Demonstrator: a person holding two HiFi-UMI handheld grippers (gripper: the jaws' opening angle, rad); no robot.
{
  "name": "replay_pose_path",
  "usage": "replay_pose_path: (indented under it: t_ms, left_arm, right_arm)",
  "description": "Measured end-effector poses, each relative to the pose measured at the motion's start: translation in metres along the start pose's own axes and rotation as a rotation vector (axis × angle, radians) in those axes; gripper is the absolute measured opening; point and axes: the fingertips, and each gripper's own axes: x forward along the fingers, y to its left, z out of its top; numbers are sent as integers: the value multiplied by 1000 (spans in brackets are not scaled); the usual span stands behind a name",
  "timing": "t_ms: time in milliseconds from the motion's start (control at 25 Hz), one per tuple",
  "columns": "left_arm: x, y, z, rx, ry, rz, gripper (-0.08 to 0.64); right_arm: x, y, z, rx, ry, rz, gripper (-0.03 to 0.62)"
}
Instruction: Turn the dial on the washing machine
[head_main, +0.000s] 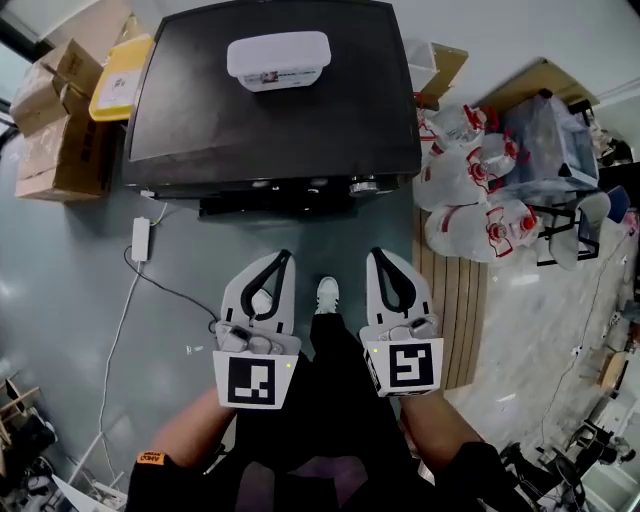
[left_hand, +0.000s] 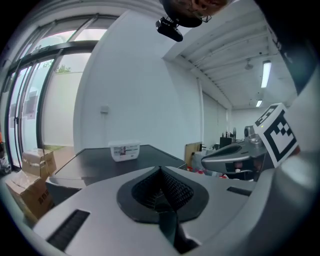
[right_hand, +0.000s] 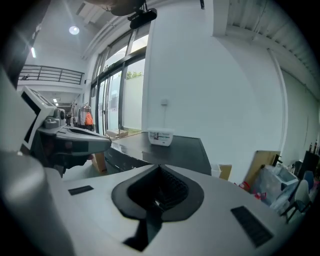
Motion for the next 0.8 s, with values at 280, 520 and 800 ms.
replay_pose_path:
  t_ms: [280,520,800]
  left_arm:
    - [49,6,-57,-30,18,60,14]
    - [76,10,-88,-39,7,86,14]
    - [95,15,-110,-35,-20,113,15]
  right_arm:
    - [49,-3,-49,-34,3,7,15]
    - [72,-7,-80,-3,-16,-37,15]
    - [87,-19,-110,24,-21,-83,49]
